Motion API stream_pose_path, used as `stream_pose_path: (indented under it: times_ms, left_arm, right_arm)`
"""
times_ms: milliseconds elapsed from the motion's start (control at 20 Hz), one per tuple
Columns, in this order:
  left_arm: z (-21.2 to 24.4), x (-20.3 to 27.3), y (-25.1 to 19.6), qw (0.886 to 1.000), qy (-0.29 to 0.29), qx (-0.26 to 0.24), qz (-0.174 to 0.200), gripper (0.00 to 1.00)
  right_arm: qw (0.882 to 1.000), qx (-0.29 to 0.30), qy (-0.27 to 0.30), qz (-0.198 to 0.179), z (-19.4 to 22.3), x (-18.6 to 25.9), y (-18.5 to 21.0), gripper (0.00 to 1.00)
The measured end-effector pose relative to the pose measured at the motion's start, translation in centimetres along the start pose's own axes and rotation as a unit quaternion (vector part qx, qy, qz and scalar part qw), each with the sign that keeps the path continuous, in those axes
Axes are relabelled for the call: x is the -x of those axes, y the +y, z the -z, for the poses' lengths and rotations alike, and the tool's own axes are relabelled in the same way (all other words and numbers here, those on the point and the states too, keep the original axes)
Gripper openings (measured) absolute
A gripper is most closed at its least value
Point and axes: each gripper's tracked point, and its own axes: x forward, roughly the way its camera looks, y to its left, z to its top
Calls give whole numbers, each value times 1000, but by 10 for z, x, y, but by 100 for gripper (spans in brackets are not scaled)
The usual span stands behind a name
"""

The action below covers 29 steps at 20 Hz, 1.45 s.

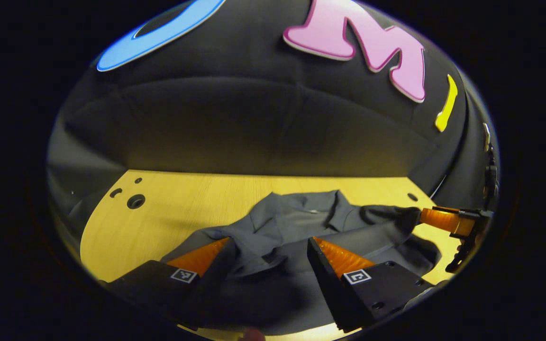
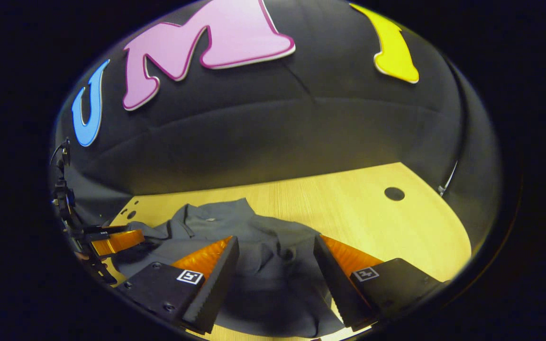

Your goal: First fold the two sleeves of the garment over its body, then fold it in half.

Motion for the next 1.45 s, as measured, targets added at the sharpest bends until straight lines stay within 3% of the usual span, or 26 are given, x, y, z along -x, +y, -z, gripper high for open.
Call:
stream_pose_path:
  times_ms: [300,650,900,1200,1450]
  left_arm:
    - [-47,88,-16,998,-69,-6,8,96]
    - [-31,189,-23,996,-82,18,8,96]
    - [-18,234,-29,996,-79,36,22,96]
    - [5,271,-32,997,-71,-11,22,96]
    - [37,286,-36,998,-47,-13,27,96]
  right_arm:
    - [999,-2,-37,-9,-38,76,19,98]
    - [998,6,-58,-30,-48,171,50,98]
    - [997,10,-59,-41,-41,219,59,98]
    - [998,11,-52,-39,-20,259,63,98]
    - [999,11,-26,-44,16,281,75,98]
